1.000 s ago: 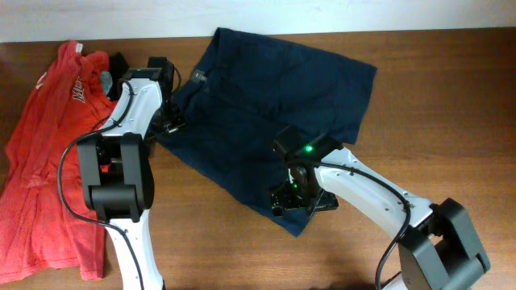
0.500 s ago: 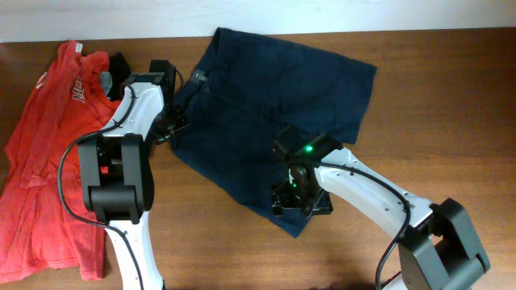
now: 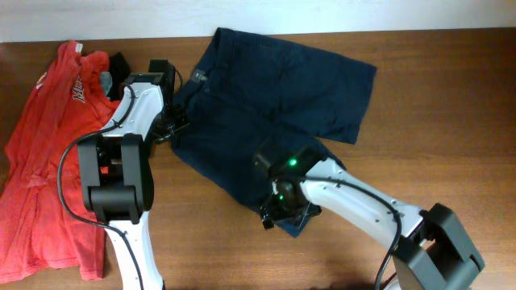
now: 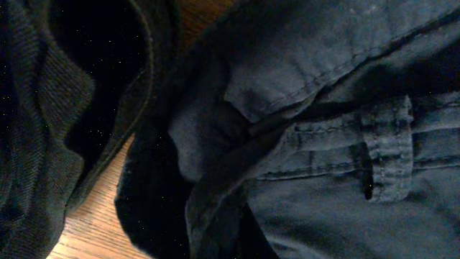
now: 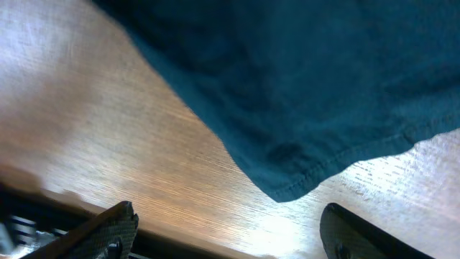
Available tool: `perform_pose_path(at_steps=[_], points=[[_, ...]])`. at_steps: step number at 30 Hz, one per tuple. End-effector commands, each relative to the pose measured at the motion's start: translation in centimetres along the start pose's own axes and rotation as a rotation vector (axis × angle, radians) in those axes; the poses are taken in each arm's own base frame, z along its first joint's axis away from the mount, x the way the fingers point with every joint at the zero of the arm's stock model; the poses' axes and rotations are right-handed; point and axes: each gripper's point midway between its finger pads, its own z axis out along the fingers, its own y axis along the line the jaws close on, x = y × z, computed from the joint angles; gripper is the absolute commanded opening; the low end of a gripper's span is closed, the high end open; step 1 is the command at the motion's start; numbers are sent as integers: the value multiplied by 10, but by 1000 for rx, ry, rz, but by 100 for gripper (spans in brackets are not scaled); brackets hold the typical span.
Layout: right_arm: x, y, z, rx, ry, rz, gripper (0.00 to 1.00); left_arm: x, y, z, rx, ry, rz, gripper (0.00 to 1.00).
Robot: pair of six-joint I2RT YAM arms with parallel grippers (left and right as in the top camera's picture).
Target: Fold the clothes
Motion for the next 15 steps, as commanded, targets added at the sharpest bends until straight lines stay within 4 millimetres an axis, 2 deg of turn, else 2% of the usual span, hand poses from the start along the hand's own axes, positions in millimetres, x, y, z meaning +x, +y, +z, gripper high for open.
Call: perform_pose_path(at_steps=[1, 3, 7, 10, 14, 15], points=[[-4, -8, 2, 85, -37, -85, 87, 3, -5, 1, 29, 7, 15, 1], [-4, -10, 4, 94, -39, -85, 87, 2, -5, 1, 31, 5, 14, 1], [-2, -22, 24, 122, -53, -88, 87, 2, -5, 1, 33, 2, 14, 1], [7, -31, 43, 129, -36, -119, 89, 2, -5, 1, 33, 2, 14, 1], [12, -34, 46, 135, -23, -124, 89, 2, -5, 1, 32, 2, 14, 1], [11, -34, 46, 138, -27, -124, 84, 2, -5, 1, 32, 2, 14, 1]])
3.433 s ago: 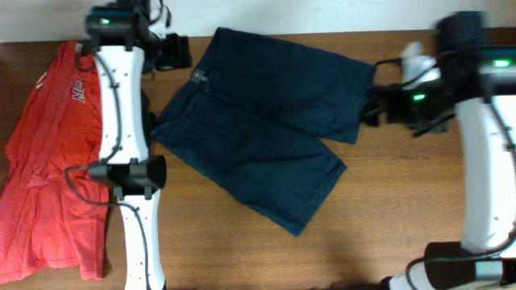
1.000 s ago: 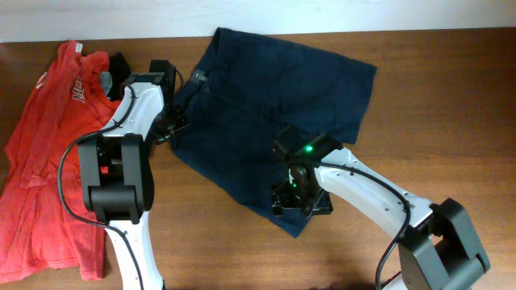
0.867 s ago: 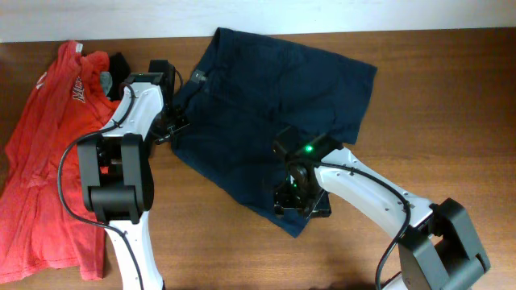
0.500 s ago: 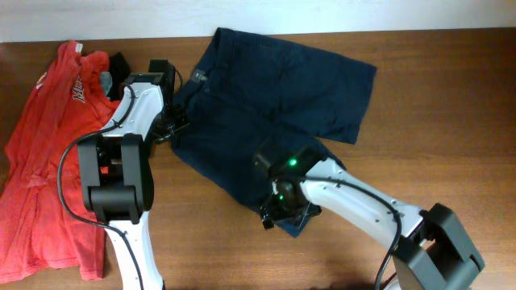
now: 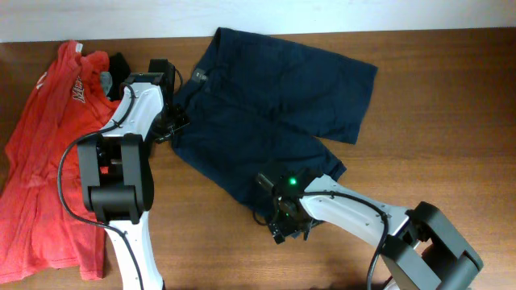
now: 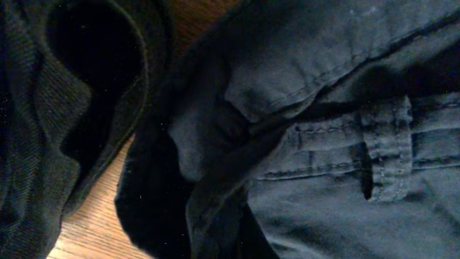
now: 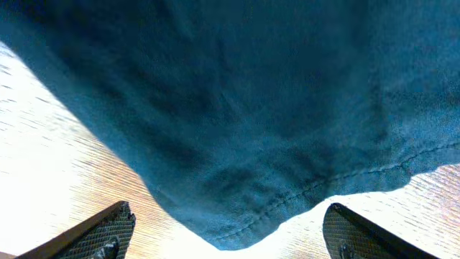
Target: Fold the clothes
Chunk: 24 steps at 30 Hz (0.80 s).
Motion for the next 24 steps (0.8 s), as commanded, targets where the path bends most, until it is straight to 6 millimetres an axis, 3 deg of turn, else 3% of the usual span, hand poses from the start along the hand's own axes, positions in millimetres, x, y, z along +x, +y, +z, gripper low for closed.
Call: perform_pose_path(at_steps=[1, 8, 11, 13, 19, 24], points=[[-4, -3, 0, 20, -20, -17, 79, 4, -4, 1, 24, 11, 16, 1], [-12, 0, 0, 7, -52, -17, 22, 8, -1, 1, 15, 26, 18, 1], [-14, 1, 0, 5, -60, -17, 16, 8, -1, 1, 15, 26, 18, 1], [-15, -2, 0, 7, -64, 2, 4, 8, -1, 1, 15, 27, 19, 1], [-22, -33, -3, -26, -46, 187, 4, 14, 2, 0, 1, 52, 30, 1], [-24, -80, -6, -61, -25, 368, 4, 26, 10, -1, -27, 104, 67, 1]])
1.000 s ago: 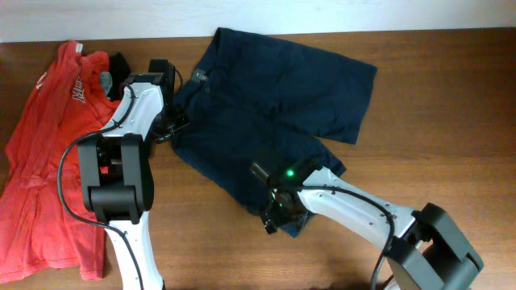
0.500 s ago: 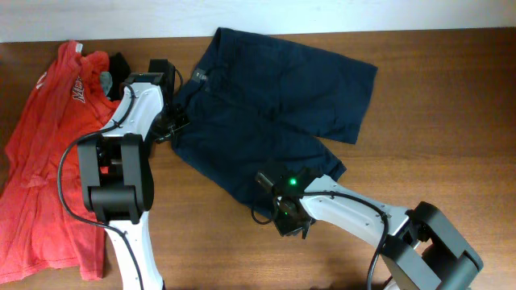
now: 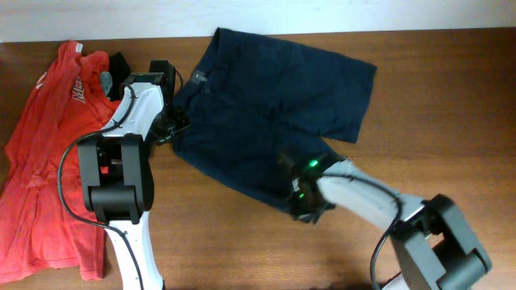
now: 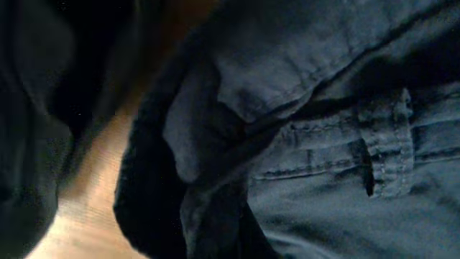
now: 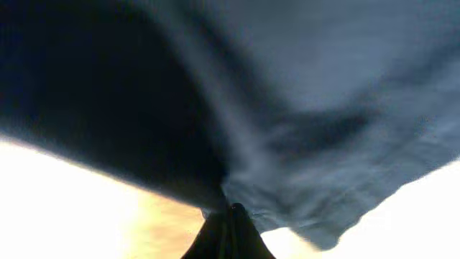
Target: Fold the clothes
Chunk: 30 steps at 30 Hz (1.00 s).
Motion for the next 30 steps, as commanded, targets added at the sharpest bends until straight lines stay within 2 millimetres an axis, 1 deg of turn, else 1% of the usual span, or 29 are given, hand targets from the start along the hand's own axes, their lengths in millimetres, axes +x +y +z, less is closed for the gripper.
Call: perform_pose_path(at_steps=[1, 3, 8, 13, 15, 18, 20, 24, 25, 26, 27, 30], points=[[-9, -34, -4, -24, 14, 132, 4, 15, 7, 0, -20, 54, 45, 1], [-12, -44, -6, -57, 17, 157, 4, 20, 9, 0, -32, 76, 49, 1], [-16, -82, -9, -69, 17, 247, 4, 36, 19, -2, -66, 141, 68, 1], [-19, -115, -13, -93, -2, 317, 4, 52, 27, -6, -100, 209, 88, 1], [-21, -123, -15, -136, -15, 327, 4, 57, 29, -7, -110, 226, 91, 1], [-25, -129, -19, -209, -39, 333, 4, 61, 25, -8, -114, 230, 107, 1], [-25, -134, -22, -225, -40, 355, 4, 62, 21, -8, -112, 225, 119, 1], [-29, -132, -37, -257, -55, 329, 4, 62, 12, -17, -99, 194, 146, 1], [-31, -131, -42, -259, -64, 321, 4, 62, 9, -22, -90, 177, 152, 1], [-34, -131, -53, -258, -84, 314, 4, 59, 2, -33, -69, 134, 165, 1], [-36, -131, -60, -256, -98, 310, 4, 57, -2, -40, -58, 108, 172, 1], [-40, -130, -86, -250, -157, 298, 4, 51, -13, -70, -23, -2, 196, 1]])
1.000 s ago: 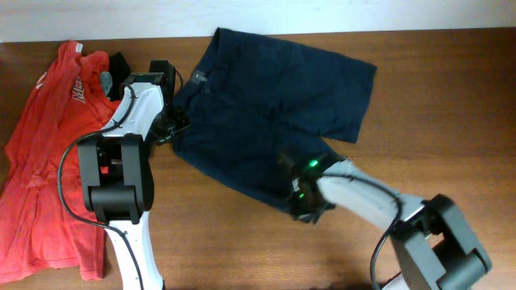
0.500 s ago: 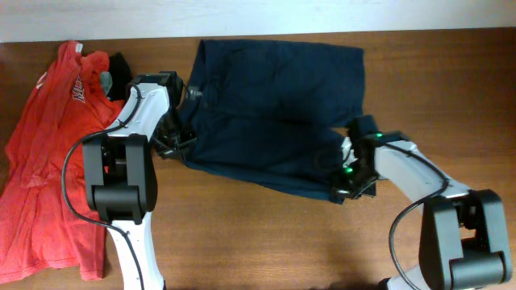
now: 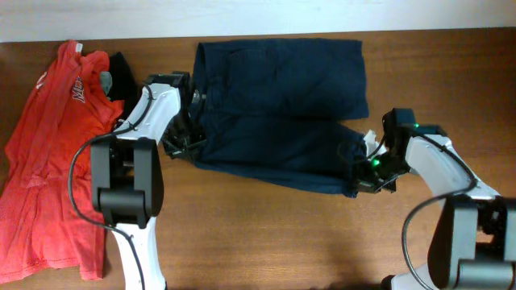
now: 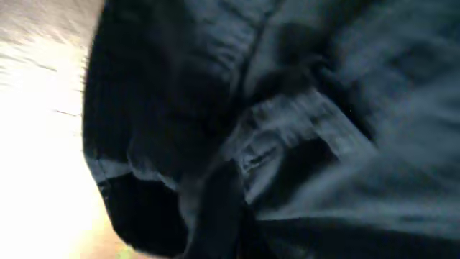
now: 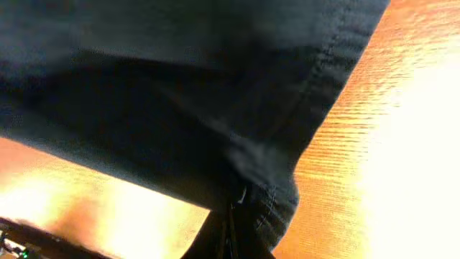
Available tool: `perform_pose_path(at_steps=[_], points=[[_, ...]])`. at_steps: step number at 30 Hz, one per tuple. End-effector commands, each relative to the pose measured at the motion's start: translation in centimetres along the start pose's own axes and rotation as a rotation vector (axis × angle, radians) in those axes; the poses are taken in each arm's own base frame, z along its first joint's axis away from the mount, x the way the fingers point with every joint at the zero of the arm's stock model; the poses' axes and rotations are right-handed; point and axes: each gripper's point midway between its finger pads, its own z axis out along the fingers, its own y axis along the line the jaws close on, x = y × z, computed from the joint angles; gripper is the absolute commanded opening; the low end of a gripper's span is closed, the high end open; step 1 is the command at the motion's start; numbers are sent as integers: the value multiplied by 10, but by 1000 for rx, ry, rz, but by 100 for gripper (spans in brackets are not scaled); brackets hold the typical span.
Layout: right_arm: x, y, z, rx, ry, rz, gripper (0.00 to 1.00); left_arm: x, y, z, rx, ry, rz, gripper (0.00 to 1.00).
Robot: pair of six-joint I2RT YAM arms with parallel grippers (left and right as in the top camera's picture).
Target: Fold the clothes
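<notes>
Navy shorts (image 3: 282, 97) lie stretched sideways across the far middle of the table, waistband to the left and legs to the right. My left gripper (image 3: 184, 138) is at the waistband's near corner; in the left wrist view blurred dark cloth (image 4: 323, 108) bunches at the left gripper (image 4: 215, 244) and hides its fingers. My right gripper (image 3: 364, 173) is shut on the hem of the nearer leg. The right wrist view shows that stitched hem (image 5: 316, 79) pinched in the right gripper (image 5: 231, 234).
A red shirt (image 3: 48, 161) sprawls along the left side of the wooden table (image 3: 242, 242). A small black garment (image 3: 121, 68) lies between the shirt and the shorts. The pale wall runs along the table's far edge.
My right gripper, shut on the leg hem, has gone from the front middle to the right. The shorts now lie sideways instead of slanting. My left gripper shifted slightly right with the waistband.
First my right gripper hung open beside the hem of the nearer leg, while the left stayed at the waistband. Then it stood open around the hem, then shut on it. Now the shorts are stretched sideways between both grippers.
</notes>
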Motion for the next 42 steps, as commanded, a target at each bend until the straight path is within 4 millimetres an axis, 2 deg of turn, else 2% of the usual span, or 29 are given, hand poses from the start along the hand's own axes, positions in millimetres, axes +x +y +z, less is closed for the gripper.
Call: perform_pose_path(at_steps=[1, 5, 6, 10, 14, 21, 28, 31, 35, 41, 42], points=[[-17, 2, -49, 52, -152, -47, 4, -10, 6, -65, -35, -242, 48, 1], [-15, 15, -83, 49, -248, -81, 4, -4, 6, -109, -31, -383, 64, 1], [-11, 19, -98, 60, -282, -91, 4, 0, 8, -126, -26, -432, 64, 1], [2, 26, -123, 69, -329, -106, 4, 9, 12, -154, -2, -504, 60, 1], [17, 32, -138, 68, -352, -115, 4, 20, 17, -165, 3, -513, 60, 1], [47, 39, -160, 65, -395, -130, 4, 43, 31, -168, -42, -466, 63, 1], [64, 38, -180, 99, -492, -152, 4, 67, 24, -189, -29, -527, 112, 1], [48, 34, -188, 143, -557, -159, 4, 69, 18, -203, 7, -586, 123, 1], [15, 32, -191, 168, -609, -184, 4, 60, 13, -204, 20, -617, 120, 1], [-36, 28, -174, 174, -610, -193, 4, 44, 13, -201, 4, -678, 90, 1], [-51, 28, -166, 166, -605, -213, 4, 38, 15, -201, -11, -703, 69, 1]])
